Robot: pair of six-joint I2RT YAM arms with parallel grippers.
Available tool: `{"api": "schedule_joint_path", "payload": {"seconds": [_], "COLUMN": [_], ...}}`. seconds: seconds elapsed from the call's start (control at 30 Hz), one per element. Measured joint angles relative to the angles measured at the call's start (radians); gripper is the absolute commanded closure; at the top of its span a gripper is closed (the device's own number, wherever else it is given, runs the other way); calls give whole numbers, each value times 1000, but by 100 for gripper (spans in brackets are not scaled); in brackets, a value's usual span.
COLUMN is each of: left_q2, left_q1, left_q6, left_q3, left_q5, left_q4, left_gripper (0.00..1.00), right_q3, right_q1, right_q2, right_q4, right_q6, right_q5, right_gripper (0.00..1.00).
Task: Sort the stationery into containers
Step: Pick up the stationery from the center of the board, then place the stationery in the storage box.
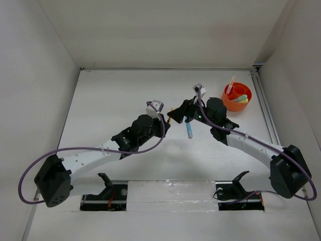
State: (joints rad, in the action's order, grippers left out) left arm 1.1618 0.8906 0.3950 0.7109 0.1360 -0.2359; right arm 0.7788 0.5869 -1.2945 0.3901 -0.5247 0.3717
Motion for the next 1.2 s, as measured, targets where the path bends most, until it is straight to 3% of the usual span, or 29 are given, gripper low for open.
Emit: {"api": "schedule_joint_path", "payload": {"seconds": [0.13, 0.37, 0.47, 0.5, 0.53, 0.63, 0.67, 0.7, 0.73, 0.77, 0.8, 0.83, 0.97, 1.2], "left_q2": [0, 0, -3, -6, -8, -9, -9, -7, -5, -1, 4, 13, 40, 40], "left_q1": [0, 0, 0, 0, 0, 0, 0, 0, 0, 1, 0, 0, 0, 0], "left_q6": [-4, -7, -10, -10, -12, -14, -15, -15, -18, -24, -20, -19, -16, -14], "left_q3": [0, 0, -1, -1, -1, -11, -11, -11, -11, -10, -9, -7, -5, -3], "left_q5": [-16, -32, -31, -31, -26, -19, -18, -17, -15, -10, -7, -2, 4, 4], "left_q4": [-6, -11, -16, -16, -12, -13, -13, -13, -14, -14, -13, -12, 6, 19], "left_gripper": [100, 100, 100, 100, 100, 100, 96, 80, 39, 20, 7, 0, 0, 0], "right_q3": [0, 0, 0, 0, 0, 6, 6, 6, 6, 6, 6, 6, 17, 147], "right_q1": [4, 4, 4, 4, 4, 17, 17, 17, 17, 16, 11, 5, -95, -475], "right_q2": [-22, -68, -98, -106, -113, -118, -120, -120, -120, -120, -121, -122, -143, -230], "right_q4": [41, 74, 90, 91, 97, 117, 119, 121, 122, 126, 135, 144, 187, 214], "right_q6": [-19, -42, -56, -60, -83, -92, -93, -94, -93, -93, -92, -89, -45, 201], "right_q5": [-6, 2, 10, 12, 18, 39, 42, 46, 49, 56, 63, 73, 125, 177], "right_gripper": [43, 54, 72, 90, 100, 100, 100, 100, 100, 100, 100, 100, 100, 100]}}
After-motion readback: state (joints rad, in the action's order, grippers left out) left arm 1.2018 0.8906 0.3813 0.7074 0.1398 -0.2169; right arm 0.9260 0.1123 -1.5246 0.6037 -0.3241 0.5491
